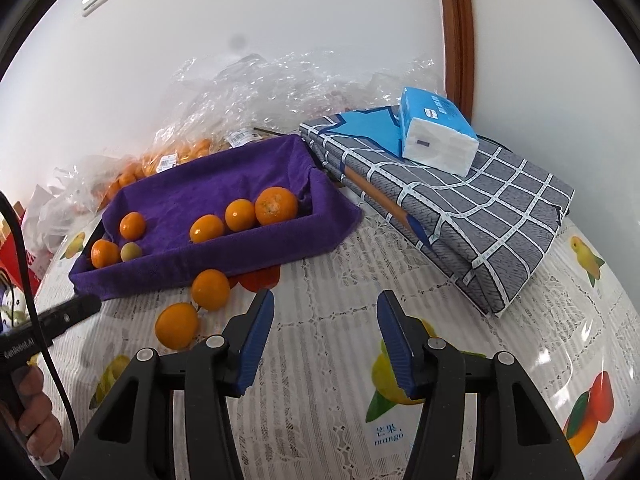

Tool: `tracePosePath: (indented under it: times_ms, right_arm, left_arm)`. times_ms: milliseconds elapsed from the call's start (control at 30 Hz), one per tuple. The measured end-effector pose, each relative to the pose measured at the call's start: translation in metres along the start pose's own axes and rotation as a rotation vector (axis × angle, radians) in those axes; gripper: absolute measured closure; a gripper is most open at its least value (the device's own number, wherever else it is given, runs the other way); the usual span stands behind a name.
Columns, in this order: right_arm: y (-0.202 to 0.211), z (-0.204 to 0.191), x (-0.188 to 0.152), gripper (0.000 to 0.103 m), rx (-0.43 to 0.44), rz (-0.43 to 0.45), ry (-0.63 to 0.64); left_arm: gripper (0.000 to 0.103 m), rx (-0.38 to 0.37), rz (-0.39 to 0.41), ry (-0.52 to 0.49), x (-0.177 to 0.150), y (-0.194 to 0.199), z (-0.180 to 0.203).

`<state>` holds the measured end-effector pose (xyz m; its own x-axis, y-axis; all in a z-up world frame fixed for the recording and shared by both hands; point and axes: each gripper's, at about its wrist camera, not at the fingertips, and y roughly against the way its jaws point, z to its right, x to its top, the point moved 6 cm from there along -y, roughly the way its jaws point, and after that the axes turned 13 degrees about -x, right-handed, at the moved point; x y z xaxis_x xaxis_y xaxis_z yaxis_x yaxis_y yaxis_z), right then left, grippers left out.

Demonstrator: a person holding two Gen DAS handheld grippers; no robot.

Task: Organize fruits
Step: 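Lift both open grippers away from the tray toward the loose fruit, then grasp a small red fruit with the left gripper while the right grasps an orange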

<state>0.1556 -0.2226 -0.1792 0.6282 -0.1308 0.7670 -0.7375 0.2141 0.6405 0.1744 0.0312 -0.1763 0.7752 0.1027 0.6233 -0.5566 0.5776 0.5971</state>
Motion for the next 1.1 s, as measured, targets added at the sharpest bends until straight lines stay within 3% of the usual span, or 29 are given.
tracePosePath:
  times_ms: [400,633,667,733,800,1100]
  right_arm:
    - [0.007,0.006,-0.009,0.049,-0.032,0.016,0.065]
    - [0.013,0.01,-0.019,0.049,-0.027,0.032,0.108]
    - [0.012,0.009,-0.02,0.049,-0.022,0.032,0.107]
    - [0.008,0.005,-0.022,0.049,-0.006,0.023,0.106]
    - [0.005,-0.001,-0.024,0.049,0.007,0.013,0.106]
    - [-0.007,-0.042,-0.023,0.049,0.096,-0.019,0.129]
  left_arm:
    - [0.052,-0.108,-0.132,-0.106,-0.024,-0.036,0.054]
    - [0.054,-0.042,-0.126,-0.127,-0.036,-0.046,0.057]
    - [0.057,-0.032,-0.128,-0.141,-0.037,-0.047,0.058]
    - [0.074,-0.011,-0.133,-0.169,-0.038,-0.05,0.061]
    - [0.079,-0.018,-0.139,-0.172,-0.039,-0.05,0.06]
    - [0.079,0.021,-0.057,-0.107,-0.024,-0.02,0.033]
